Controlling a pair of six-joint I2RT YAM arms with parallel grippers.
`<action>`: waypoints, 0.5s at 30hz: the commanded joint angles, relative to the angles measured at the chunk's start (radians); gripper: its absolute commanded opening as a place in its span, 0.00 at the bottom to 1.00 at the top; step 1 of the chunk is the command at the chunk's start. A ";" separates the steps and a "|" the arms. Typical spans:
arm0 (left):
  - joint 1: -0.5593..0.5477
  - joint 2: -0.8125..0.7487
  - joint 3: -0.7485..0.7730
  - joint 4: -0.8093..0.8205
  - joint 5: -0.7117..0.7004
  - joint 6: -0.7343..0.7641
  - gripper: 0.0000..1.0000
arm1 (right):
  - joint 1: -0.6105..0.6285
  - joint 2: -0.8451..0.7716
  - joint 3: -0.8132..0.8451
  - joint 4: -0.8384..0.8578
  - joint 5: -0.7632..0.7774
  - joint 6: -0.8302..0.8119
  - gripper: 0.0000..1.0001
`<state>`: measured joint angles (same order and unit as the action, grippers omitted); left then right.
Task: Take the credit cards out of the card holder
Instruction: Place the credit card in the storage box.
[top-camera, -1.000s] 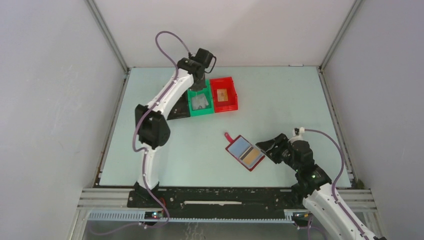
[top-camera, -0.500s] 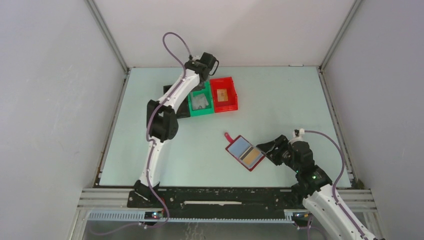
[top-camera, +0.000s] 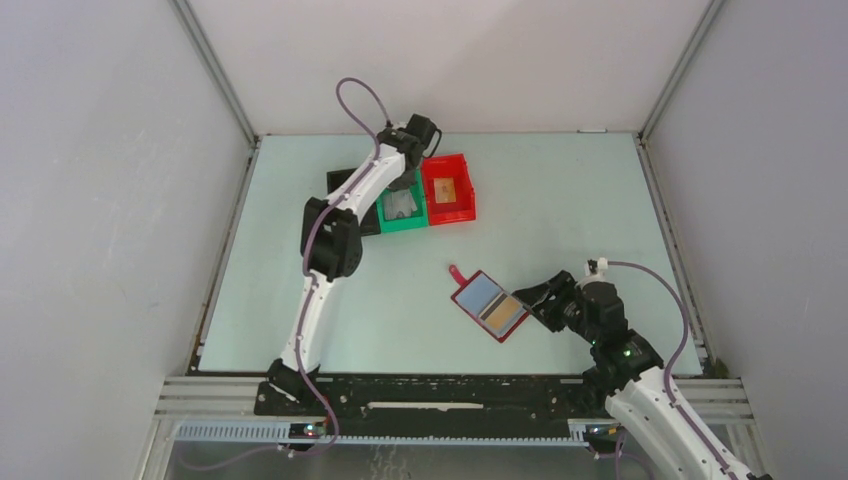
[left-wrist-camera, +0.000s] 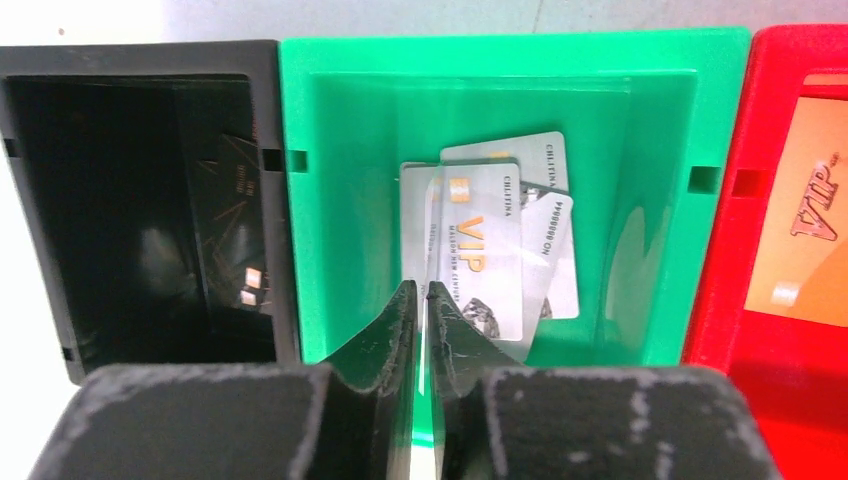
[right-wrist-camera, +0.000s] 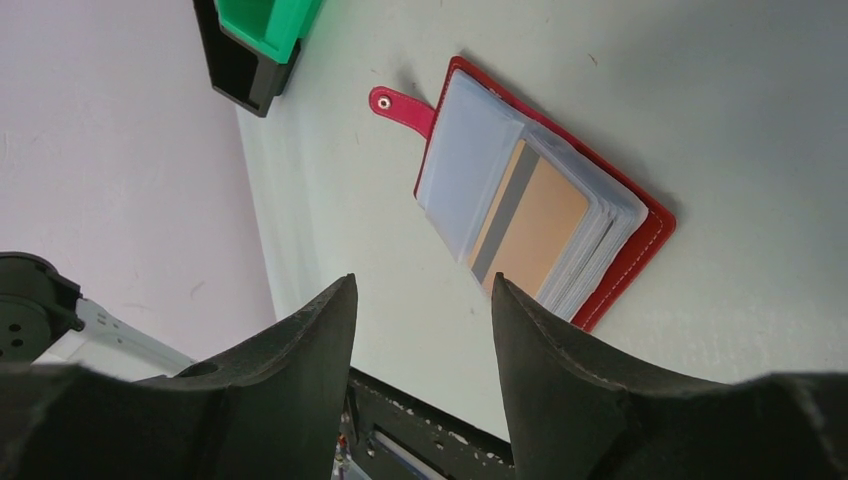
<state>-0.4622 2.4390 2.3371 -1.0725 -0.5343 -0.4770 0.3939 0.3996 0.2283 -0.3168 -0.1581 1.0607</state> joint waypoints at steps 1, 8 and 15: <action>0.003 0.001 0.003 0.036 0.048 0.008 0.16 | -0.004 0.020 0.031 0.038 0.005 -0.001 0.61; 0.002 -0.064 -0.016 0.045 0.086 0.019 0.22 | -0.004 0.030 0.031 0.052 0.001 0.001 0.61; -0.030 -0.294 -0.237 0.146 0.206 0.021 0.25 | -0.002 0.049 0.031 0.021 0.022 0.000 0.61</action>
<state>-0.4667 2.3547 2.2177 -1.0096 -0.4061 -0.4690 0.3939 0.4316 0.2283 -0.3019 -0.1585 1.0607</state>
